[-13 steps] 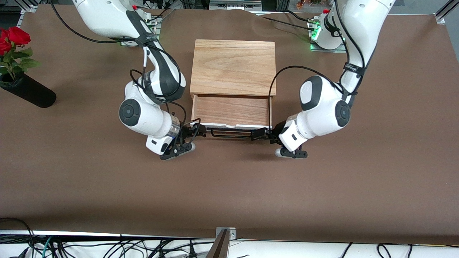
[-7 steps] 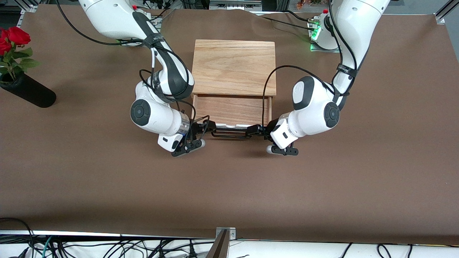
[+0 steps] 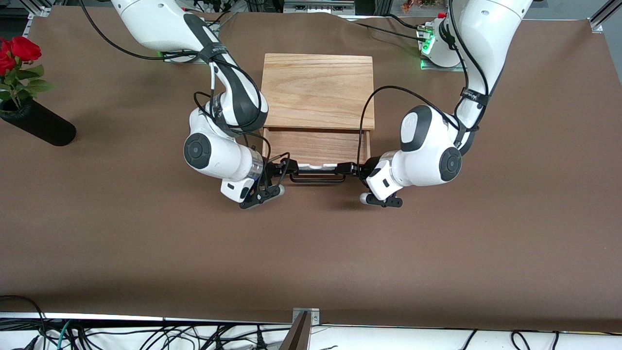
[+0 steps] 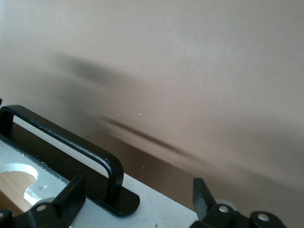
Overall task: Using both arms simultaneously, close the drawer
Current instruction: 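Push the white drawer front into the cabinet with both grippers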
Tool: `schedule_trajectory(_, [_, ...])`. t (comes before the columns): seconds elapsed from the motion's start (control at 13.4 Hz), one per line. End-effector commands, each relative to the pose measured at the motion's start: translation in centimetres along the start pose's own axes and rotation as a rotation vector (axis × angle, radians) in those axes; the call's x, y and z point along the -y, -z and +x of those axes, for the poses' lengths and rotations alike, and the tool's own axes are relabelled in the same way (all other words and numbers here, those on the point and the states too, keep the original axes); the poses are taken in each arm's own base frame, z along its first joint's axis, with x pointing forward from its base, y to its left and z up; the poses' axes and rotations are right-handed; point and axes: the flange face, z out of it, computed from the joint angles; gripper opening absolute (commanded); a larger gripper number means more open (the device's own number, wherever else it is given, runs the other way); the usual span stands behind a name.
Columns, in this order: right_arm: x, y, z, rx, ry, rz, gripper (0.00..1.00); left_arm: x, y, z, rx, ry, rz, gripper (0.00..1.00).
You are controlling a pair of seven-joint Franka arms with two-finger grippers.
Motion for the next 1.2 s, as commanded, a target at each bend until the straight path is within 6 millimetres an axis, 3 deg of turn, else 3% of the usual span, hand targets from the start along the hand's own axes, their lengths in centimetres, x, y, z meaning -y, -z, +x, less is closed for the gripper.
schedule_trajectory(0.0, [0.5, -0.6, -1.0, 0.087, 0.004, 0.021, 1.00, 0.4, -0.8, -1.4, 0.124, 0.003, -0.001, 1.00])
schedule_trajectory(1.12, [2.3, -3.3, -5.0, 0.376, 0.032, 0.024, 1.00, 1.8, -1.7, -5.2, 0.462, 0.020, 0.012, 1.00])
